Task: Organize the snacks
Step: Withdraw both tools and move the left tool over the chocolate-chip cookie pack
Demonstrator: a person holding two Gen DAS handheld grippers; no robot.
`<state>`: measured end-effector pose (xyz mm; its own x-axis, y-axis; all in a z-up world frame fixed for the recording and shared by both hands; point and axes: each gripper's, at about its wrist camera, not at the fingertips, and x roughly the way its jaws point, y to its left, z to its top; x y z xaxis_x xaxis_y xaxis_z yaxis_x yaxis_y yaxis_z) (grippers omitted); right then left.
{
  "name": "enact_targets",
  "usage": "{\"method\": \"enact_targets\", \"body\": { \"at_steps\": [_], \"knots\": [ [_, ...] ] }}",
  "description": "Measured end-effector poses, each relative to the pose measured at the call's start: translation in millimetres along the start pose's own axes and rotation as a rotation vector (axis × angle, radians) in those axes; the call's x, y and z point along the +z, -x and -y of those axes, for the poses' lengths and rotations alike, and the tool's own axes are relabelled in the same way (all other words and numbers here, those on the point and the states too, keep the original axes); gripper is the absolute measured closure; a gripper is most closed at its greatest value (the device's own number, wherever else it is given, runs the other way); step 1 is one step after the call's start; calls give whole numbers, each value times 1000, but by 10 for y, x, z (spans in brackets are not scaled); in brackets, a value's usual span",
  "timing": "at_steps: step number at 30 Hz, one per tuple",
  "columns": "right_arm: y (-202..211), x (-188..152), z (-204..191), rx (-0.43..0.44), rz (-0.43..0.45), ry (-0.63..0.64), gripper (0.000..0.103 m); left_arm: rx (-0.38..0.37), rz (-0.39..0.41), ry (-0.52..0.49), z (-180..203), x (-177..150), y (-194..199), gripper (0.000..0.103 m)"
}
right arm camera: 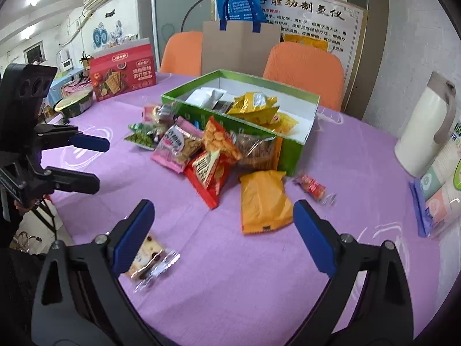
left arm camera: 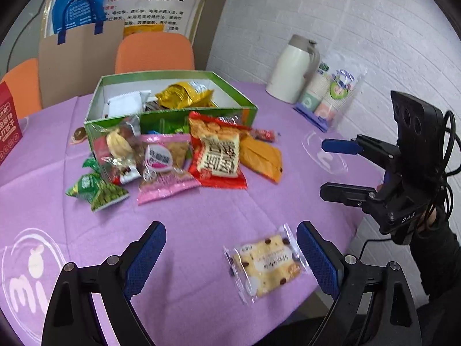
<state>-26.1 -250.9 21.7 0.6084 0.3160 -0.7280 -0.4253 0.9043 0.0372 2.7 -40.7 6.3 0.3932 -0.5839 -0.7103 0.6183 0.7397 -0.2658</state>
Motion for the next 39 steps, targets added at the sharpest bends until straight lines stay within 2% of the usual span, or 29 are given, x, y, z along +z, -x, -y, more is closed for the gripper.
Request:
{"method": "enact_targets", "body": {
  "at_steps": [3,6,9,11,17,23,25,27,32,34,36,39],
  "knots": [
    [-95,-178,-115,74,-81,-7,6,27,-35,0,-37,-120,-59,9],
    [-184,-342,-324,143,-151,53,6,15,-30,86,-216,-159,-37,9],
    [-325,-435,-520,137,-209,145,6,-9,-19,174,-397,-195,2,9],
    [-414,-442,-597,129,-226,179,6,-14,-18,197,-447,-220,7,9],
    [-676,-260,-535,86,-194,174,6,-36,-13,177,-399,-211,-2,9],
    [-877,-26,-201,-8,-143,92,6,-44,-16,134,-325,-180,-29,9],
    [-832,-14,-62,15,-137,17,6,-44,-19,112,-291,-176,-46,9],
    [-721,-30,16,50,-109,-18,6,-78,-31,76,-237,-178,-72,9],
    [-525,-121,175,-30,-94,-31,6,-173,-106,-113,101,-189,-269,10],
    [-492,-139,245,-39,-88,-65,6,-172,-128,-209,271,-203,-355,9],
    [-453,-157,295,-38,-79,-90,6,-141,-151,-295,407,-225,-449,9],
    [-429,-192,333,-33,-79,-110,6,-101,-209,-377,510,-268,-590,9]
  ]
}}
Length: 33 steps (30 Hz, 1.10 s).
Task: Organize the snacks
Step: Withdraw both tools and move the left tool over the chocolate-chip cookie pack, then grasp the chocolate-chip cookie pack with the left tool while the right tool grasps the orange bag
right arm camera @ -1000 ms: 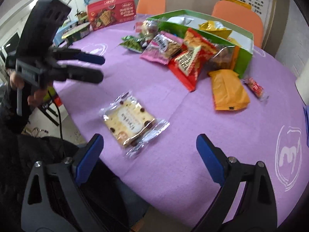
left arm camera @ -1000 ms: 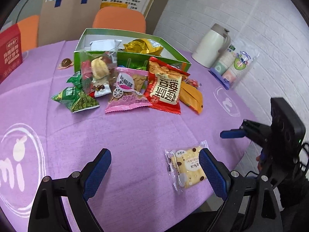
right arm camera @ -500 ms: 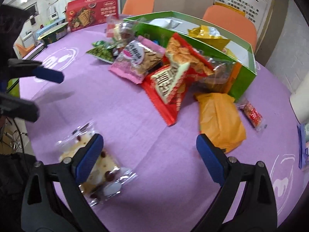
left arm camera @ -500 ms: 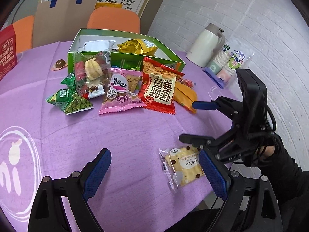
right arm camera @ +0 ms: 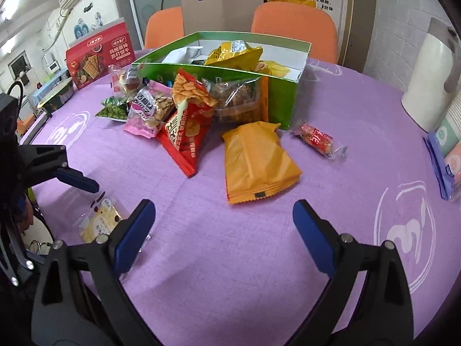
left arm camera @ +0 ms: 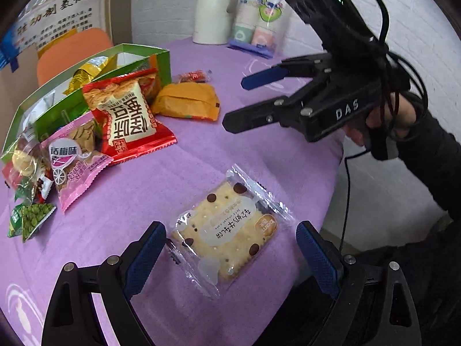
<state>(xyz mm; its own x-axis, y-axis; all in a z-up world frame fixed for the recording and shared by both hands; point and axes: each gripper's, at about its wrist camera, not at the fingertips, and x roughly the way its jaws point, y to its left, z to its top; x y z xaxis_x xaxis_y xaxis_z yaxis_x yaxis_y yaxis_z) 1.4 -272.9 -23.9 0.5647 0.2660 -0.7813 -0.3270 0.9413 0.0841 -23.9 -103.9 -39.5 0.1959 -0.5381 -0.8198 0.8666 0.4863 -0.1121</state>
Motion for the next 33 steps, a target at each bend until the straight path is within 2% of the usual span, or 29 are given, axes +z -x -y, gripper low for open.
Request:
{"method": "enact_targets", "body": {
  "at_steps": [2,4,10,12,14,17,21,24,26,27,30,32,33],
  "knots": [
    [-12,-11,-18,0,-2,6,6,28,-16,-9,-5,-15,-40,9],
    [-19,-16,-17,-4,-1,15,6,75,-31,27,-76,-11,-79,9],
    [-79,44,19,-18,0,6,6,168,-1,273,-411,78,-86,9],
    [-97,74,37,-26,1,10,6,151,21,357,-531,79,-47,10],
    [-118,108,65,-27,4,14,6,79,59,395,-606,52,30,10],
    [-192,202,110,-45,4,52,6,53,69,351,-623,81,90,10],
    [-373,355,239,-54,-19,67,6,35,5,252,-493,176,-29,10],
    [-514,424,336,-34,-47,45,13,93,-21,192,-381,279,-97,10],
    [-584,433,385,-32,-73,17,35,154,-47,211,-384,310,-160,10],
    [-594,426,407,-26,-78,1,37,191,-59,236,-427,269,-155,15],
    [-528,354,412,-41,-91,-57,41,235,-38,333,-549,251,-122,32],
    [-461,289,375,-33,-110,-89,42,238,-15,421,-672,210,-60,32],
    [-434,259,339,-9,-114,-93,42,211,2,448,-713,184,-23,32]
  ]
}}
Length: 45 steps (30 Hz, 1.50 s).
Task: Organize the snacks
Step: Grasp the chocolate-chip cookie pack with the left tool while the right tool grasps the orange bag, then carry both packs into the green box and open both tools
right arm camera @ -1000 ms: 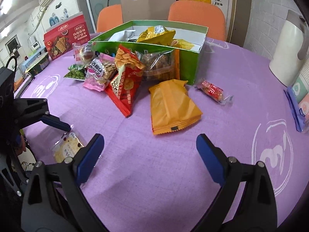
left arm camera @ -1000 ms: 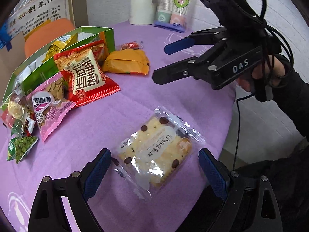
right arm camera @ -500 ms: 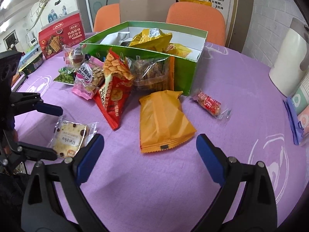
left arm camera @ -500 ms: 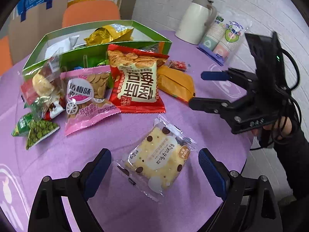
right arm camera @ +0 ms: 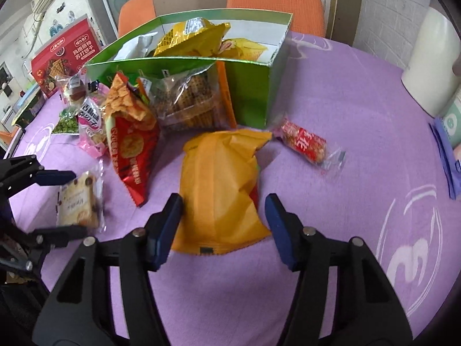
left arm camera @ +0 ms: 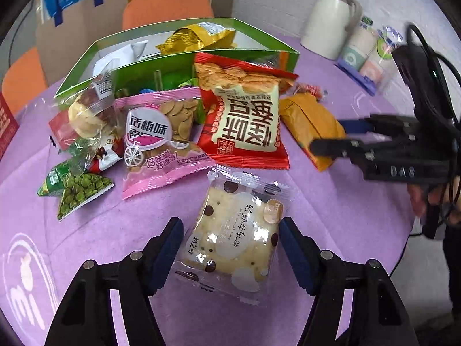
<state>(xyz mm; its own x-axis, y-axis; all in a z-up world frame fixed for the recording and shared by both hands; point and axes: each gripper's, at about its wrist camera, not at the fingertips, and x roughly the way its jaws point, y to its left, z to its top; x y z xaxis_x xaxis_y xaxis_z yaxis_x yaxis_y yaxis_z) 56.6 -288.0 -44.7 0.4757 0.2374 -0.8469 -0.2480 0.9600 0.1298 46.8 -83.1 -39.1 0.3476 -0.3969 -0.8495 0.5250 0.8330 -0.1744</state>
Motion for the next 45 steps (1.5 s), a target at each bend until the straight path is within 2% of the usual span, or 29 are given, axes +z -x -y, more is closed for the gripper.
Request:
{"method": "enact_targets", "body": {
  "at_steps": [3,9,13,18,23,24,25,28,31,34,38,42,45],
  "knots": [
    [62,-68,-109,12,8,39,41,-60,-14,1,-48,-4,16,31],
    [-9,-23,-147,-19,2,12,34,-15,-38,-64,27,9,4,25],
    [-61,50,-134,-21,12,-41,30,-31,-35,-79,133,43,-31,26],
    [-129,131,-163,-76,22,-49,30,-9,-32,-96,224,86,-113,26],
    [-126,128,-169,-76,30,-61,30,-1,-14,-94,213,67,-104,28],
    [-128,125,-177,-88,35,-58,32,14,-5,-97,226,72,-109,40],
    [-128,120,-195,-104,38,-42,41,29,6,-107,244,74,-116,45],
    [-87,90,-214,-83,57,-34,57,22,14,-101,210,67,-131,45],
    [24,41,-234,-56,72,-33,60,-19,26,-62,150,26,-40,45],
    [161,-37,-307,-34,85,-2,60,-53,64,-37,87,22,161,45],
    [387,-80,-428,-24,117,43,61,-57,153,-29,40,113,508,45],
    [694,-40,-490,-29,189,64,61,-48,263,-5,-47,316,816,45],
    [865,125,-502,-32,255,67,61,-41,330,20,-100,530,955,45]
  ]
}}
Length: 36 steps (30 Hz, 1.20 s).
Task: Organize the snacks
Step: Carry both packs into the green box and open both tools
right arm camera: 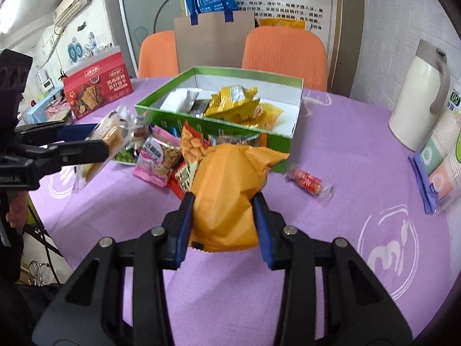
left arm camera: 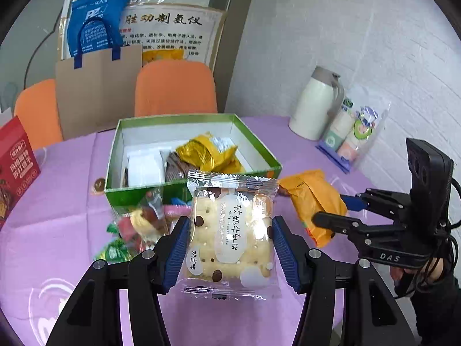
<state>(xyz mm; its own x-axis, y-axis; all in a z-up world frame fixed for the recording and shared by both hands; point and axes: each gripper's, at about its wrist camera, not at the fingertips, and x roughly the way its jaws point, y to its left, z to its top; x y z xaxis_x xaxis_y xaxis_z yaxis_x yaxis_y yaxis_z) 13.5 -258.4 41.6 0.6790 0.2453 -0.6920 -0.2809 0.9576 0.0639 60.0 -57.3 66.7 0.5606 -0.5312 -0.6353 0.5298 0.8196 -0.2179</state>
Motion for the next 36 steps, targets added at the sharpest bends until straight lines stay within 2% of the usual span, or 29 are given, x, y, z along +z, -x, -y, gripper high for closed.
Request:
{"method": "enact_targets", "body": {
  "at_steps": [6,11,15,22,30,31,32,33,34,35,36],
  "knots": [
    [-23,399,94,-10,91,-30,61,-1,69,62,-174,443,-66,45],
    [-274,664,254,-37,116,-58,61,9,65,127,-381,673,-314,45],
    [-573,804,457,-62,101,-88,61,13,54,176,-537,815,-571,45],
    [-1033,913,720,-48,62,-148,61,31,7,231,-735,930,-989,45],
    [-1361,1020,781,-17,34,-168,58,60,-18,194,-738,976,-1206,42],
    [-1404,1019,773,-19,16,-155,49,49,-17,190,-743,969,-1218,39],
    [-1428,1007,759,-34,0,-142,34,38,-17,187,-748,962,-1225,27],
    [-1420,985,742,-53,5,-131,28,37,-17,187,-759,949,-1224,14],
    [-1392,960,729,-68,20,-117,17,50,-10,187,-762,931,-1212,11],
    [-1363,940,727,-76,35,-109,11,70,0,185,-762,914,-1197,8],
    [-1334,919,734,-80,46,-107,10,92,2,184,-762,900,-1189,5]
  ]
}}
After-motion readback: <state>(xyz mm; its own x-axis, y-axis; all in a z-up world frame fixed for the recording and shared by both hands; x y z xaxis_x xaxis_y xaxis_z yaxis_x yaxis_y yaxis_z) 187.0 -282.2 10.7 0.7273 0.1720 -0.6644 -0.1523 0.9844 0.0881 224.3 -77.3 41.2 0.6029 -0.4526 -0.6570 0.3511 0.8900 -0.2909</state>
